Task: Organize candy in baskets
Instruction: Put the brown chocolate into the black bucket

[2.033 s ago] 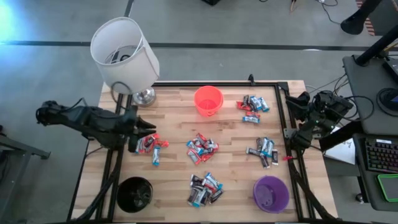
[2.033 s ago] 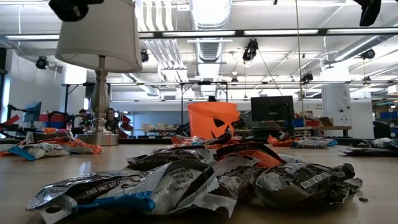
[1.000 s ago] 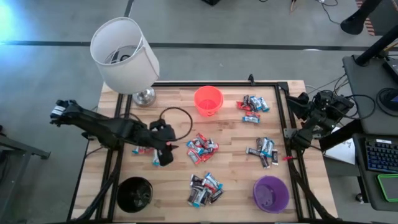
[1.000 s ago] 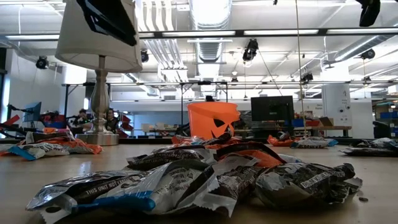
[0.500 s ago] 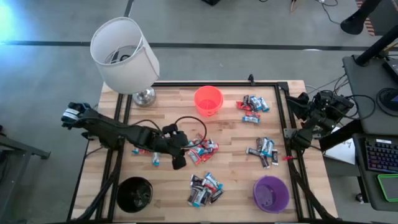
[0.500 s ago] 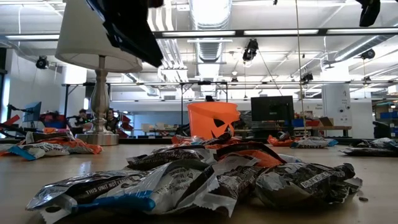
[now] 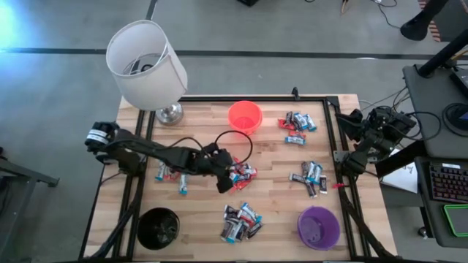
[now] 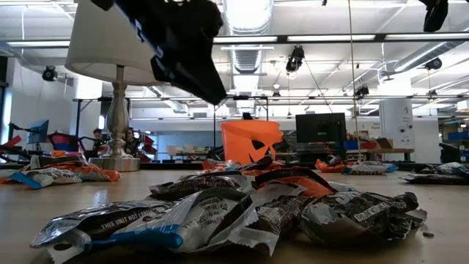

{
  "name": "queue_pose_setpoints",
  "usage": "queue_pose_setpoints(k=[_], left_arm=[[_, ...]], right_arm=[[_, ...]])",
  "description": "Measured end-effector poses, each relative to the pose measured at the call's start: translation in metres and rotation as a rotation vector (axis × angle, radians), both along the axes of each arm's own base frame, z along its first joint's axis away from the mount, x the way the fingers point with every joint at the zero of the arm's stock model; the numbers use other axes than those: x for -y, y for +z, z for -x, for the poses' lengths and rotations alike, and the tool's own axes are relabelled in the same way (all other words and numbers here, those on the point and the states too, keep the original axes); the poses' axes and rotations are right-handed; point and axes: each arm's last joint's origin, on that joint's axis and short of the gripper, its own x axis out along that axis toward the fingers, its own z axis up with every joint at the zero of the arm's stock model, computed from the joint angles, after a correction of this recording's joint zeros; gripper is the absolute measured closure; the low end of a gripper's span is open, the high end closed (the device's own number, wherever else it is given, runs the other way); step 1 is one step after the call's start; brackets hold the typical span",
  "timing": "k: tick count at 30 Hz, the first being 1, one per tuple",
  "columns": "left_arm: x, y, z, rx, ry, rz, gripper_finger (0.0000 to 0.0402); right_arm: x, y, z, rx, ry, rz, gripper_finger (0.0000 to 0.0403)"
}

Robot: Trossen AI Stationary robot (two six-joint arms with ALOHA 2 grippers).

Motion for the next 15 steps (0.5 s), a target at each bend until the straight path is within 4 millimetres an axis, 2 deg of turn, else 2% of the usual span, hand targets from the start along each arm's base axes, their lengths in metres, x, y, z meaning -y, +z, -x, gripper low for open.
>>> queue_pose_setpoints(k=[4, 15], left_arm=[[0.001, -0.006, -0.01, 0.023, -0.121, 0.061, 0.0262], [0.003, -0.025, -0.023, 0.021, -0.171, 0.013, 0.0271]], right_arm=[[0.0, 0.0, 0.0, 0.002, 0.002, -0.005, 0.0257], [0.0, 0.0, 0.0, 0.005, 0.005, -0.014, 0.0257]])
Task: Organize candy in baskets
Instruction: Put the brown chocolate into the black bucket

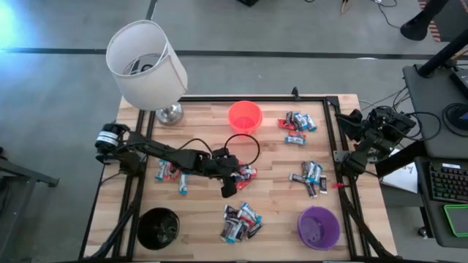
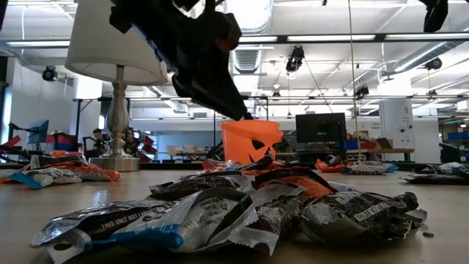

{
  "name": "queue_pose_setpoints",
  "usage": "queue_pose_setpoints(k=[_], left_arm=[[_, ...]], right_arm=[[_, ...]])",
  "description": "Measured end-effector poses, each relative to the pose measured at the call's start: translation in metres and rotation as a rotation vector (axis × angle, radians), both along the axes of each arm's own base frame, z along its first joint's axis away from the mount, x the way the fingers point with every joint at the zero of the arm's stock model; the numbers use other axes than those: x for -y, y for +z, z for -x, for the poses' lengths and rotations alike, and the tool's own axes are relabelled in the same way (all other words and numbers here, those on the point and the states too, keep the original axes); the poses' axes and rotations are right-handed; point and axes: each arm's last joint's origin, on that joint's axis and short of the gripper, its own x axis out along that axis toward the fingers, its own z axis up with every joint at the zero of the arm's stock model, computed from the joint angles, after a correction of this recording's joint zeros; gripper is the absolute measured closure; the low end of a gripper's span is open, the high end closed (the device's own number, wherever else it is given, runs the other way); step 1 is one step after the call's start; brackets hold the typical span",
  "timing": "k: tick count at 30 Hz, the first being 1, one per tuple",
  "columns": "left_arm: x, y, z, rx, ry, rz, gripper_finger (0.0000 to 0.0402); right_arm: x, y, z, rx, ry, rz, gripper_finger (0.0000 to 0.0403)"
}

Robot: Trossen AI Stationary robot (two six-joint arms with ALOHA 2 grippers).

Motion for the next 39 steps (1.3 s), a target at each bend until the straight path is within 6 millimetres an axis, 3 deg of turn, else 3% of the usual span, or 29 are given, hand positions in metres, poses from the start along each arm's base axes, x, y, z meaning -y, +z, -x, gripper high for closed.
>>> queue_pose_setpoints(k=[20, 39], left_arm=[[-0.007, -0.043, -0.014, -0.072, 0.05, -0.055, 0.0272], [-0.014, -0.052, -0.02, -0.078, 0.0, 0.029, 0.0272]], right_arm=[[0.0, 0.0, 0.0, 0.006, 0.005, -0.015, 0.0257], [0.0, 0.0, 0.0, 0.005, 0.004, -0.014, 0.0257]])
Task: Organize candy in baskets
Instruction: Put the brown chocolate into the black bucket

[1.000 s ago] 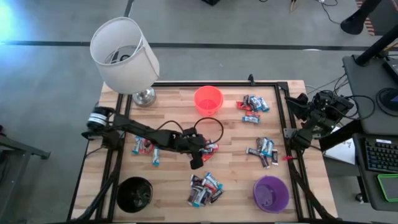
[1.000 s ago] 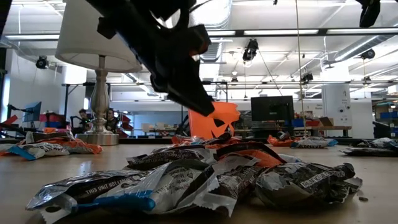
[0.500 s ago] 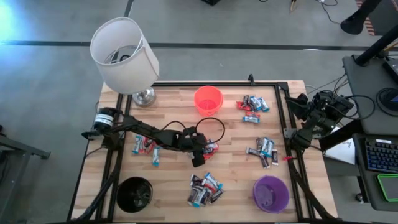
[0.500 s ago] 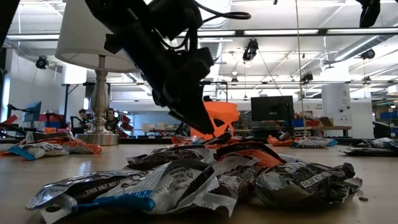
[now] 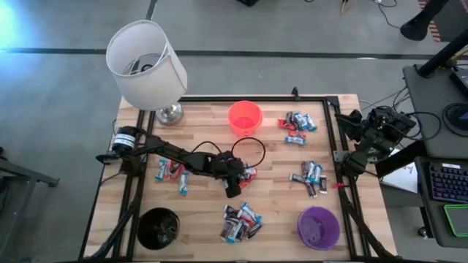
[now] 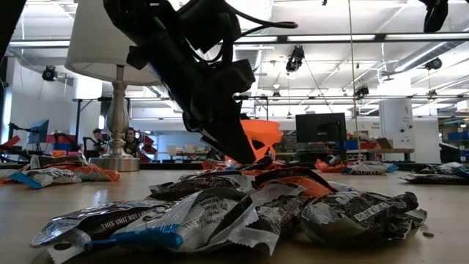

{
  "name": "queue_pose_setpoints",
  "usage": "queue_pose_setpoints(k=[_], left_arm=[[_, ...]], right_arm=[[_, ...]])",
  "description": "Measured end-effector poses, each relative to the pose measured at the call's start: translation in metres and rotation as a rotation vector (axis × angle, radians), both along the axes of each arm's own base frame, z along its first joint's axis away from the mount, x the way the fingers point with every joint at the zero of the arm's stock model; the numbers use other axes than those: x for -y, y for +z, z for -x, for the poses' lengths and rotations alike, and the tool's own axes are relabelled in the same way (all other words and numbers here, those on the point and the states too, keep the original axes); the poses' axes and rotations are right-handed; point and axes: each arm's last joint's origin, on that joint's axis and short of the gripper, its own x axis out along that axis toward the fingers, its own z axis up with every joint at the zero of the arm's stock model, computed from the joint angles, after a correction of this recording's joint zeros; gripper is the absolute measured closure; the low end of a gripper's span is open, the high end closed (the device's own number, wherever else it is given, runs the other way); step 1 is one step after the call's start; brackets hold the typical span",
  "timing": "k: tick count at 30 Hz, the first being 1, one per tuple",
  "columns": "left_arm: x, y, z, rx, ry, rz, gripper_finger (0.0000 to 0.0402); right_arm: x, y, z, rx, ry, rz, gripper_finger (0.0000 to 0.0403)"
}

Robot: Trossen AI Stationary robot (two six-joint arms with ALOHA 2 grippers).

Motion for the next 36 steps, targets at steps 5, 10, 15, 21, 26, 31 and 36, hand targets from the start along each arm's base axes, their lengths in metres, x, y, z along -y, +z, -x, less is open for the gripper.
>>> queue_pose_setpoints(k=[5, 10, 15, 21, 26, 31, 36], left_arm=[[-0.006, 0.0, -0.001, -0.002, 0.016, -0.001, 0.0273], [-0.008, -0.009, -0.002, -0.022, 0.006, 0.026, 0.0285], [-0.007, -0.013, -0.003, -0.022, 0.006, 0.041, 0.0302], [-0.007, -0.013, -0.004, -0.019, 0.006, 0.041, 0.0341], [-0.007, -0.012, -0.004, -0.019, 0.006, 0.041, 0.0392], [-0.007, -0.012, -0.004, -0.022, 0.003, 0.069, 0.0398], [-0.004, -0.004, -0.009, -0.016, -0.006, 0.086, 0.0401]], right_arm=[[0.0, 0.0, 0.0, 0.0, 0.0, 0.0, 0.0257], [0.0, 0.0, 0.0, 0.0, 0.0, 0.0, 0.0257], [0.0, 0.0, 0.0, 0.0, 0.0, 0.0, 0.0257], [0.0, 0.0, 0.0, 0.0, 0.0, 0.001, 0.0257], [0.0, 0.0, 0.0, 0.0, 0.0, 0.0, 0.0257], [0.0, 0.0, 0.0, 0.0, 0.0, 0.001, 0.0257], [0.0, 0.0, 0.0, 0.0, 0.0, 0.001, 0.0257]])
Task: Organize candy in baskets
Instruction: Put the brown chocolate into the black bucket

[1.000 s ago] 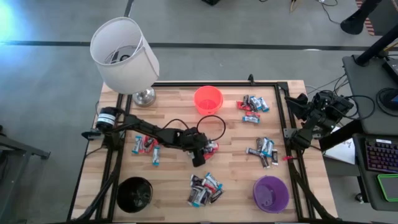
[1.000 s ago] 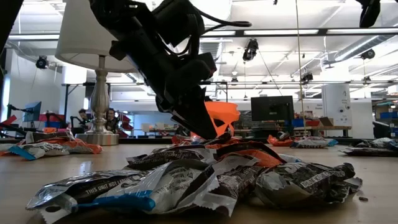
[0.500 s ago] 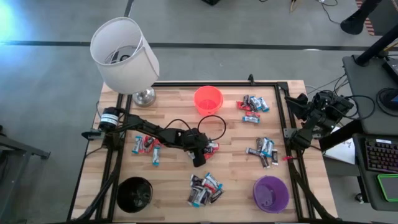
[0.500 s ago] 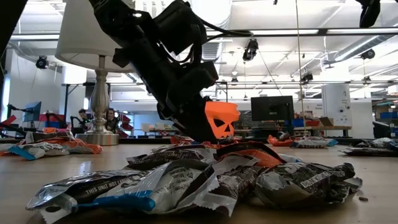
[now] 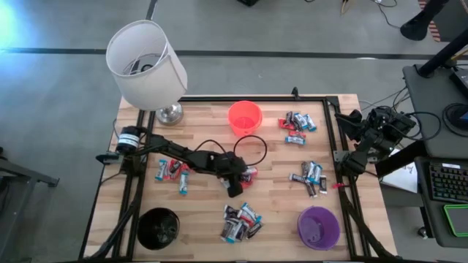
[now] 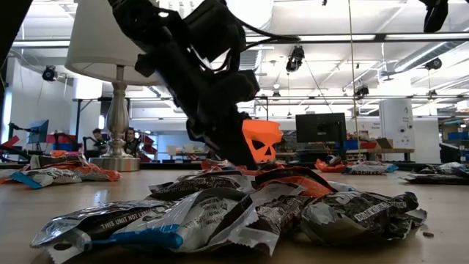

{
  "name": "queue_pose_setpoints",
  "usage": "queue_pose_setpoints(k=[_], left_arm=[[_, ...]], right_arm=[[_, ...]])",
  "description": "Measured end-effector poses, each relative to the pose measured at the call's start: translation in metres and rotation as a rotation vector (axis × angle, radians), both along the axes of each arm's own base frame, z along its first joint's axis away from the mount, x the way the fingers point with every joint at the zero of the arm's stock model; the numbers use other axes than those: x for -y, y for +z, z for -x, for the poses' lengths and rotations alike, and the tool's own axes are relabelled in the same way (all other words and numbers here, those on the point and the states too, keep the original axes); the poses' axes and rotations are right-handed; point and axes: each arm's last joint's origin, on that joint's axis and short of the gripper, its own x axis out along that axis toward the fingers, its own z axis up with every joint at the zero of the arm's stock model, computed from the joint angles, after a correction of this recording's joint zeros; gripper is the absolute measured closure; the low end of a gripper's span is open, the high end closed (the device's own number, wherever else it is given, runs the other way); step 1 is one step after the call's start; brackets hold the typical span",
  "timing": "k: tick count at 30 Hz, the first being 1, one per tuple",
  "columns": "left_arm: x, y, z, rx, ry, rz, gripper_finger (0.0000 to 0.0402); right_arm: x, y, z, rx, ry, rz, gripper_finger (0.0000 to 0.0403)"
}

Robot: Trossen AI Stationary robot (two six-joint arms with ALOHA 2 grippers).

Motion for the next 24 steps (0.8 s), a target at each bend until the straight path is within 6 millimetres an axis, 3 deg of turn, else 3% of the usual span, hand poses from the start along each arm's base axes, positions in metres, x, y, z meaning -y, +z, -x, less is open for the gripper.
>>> queue_pose_setpoints(k=[12, 18, 24], left_arm=[[0.003, 0.055, -0.018, -0.145, -0.114, -0.105, 0.0401], [0.006, 0.079, -0.022, -0.122, -0.139, -0.122, 0.0402], [0.01, 0.101, -0.007, -0.166, -0.153, -0.126, 0.0401]], right_arm=[[-0.002, -0.002, -0.001, -0.02, 0.001, 0.026, 0.0257], [-0.002, -0.003, -0.002, -0.027, 0.004, 0.03, 0.0257], [-0.002, -0.003, -0.002, -0.027, 0.004, 0.031, 0.0257]])
